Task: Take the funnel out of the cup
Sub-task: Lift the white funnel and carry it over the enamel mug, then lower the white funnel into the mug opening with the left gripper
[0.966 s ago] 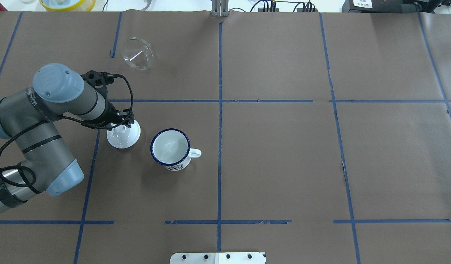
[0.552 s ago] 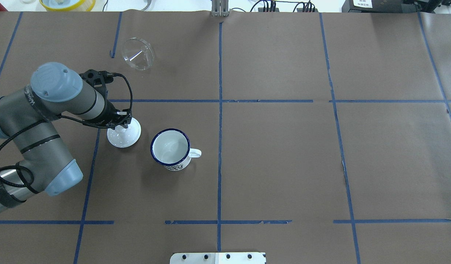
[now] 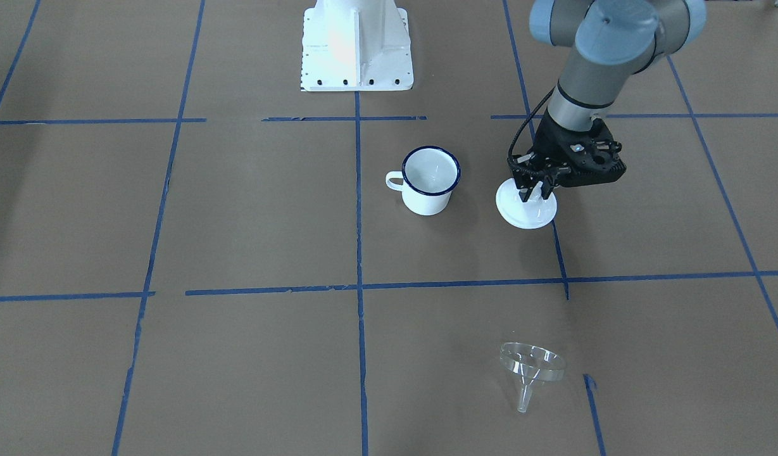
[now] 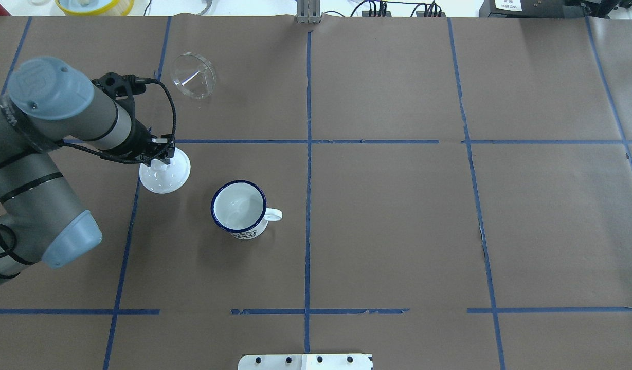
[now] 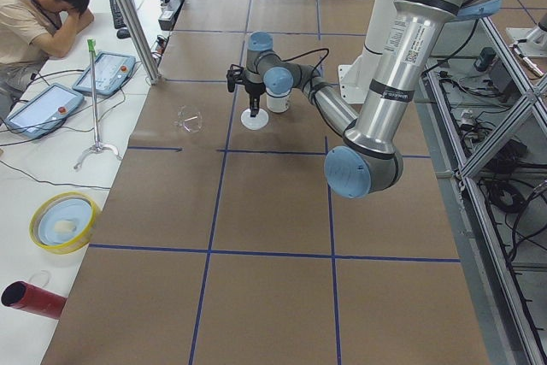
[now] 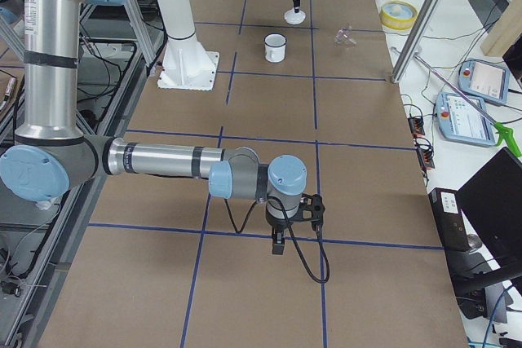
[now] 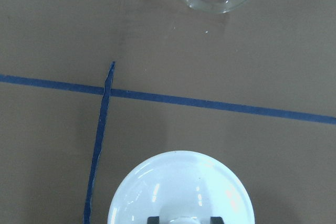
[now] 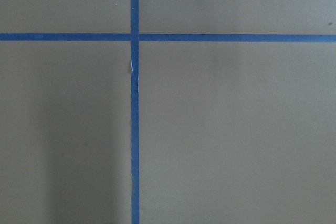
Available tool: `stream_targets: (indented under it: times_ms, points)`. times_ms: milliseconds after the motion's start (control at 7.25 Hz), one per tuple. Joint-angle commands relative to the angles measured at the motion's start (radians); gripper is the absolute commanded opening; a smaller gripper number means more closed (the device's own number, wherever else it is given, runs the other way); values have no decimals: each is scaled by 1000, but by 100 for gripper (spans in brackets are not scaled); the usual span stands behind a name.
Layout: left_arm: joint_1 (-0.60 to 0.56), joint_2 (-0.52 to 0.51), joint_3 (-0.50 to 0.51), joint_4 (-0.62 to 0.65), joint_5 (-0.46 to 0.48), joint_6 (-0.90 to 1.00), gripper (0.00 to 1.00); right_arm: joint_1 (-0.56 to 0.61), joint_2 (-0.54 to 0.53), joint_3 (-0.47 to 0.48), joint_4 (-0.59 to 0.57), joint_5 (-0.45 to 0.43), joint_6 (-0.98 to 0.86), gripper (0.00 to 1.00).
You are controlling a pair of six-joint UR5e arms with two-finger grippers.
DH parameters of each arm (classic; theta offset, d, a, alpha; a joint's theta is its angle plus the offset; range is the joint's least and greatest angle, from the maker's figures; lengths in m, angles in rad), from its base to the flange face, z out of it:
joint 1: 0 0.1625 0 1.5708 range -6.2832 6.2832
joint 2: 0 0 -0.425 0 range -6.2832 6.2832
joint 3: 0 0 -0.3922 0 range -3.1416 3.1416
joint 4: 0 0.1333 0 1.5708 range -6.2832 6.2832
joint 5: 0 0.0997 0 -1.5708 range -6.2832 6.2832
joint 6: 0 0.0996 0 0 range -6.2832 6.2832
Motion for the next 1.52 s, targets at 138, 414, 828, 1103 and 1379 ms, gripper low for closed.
stream_targets:
  times_ms: [138,414,828,1103,1379]
  points:
    - [-13,-191,-20,213,-66,-144,0,0,0,0,0,0,0,100]
    - [97,-207,13,207,-59,-252,0,0,0,0,0,0,0,100]
    - [177,-230,122,114,7,-341,0,0,0,0,0,0,0,100]
    - [182,-228,113,114,7,-342,0,0,0,0,0,0,0,100]
    - [186,-227,105,114,4,-357,0,0,0,0,0,0,0,100]
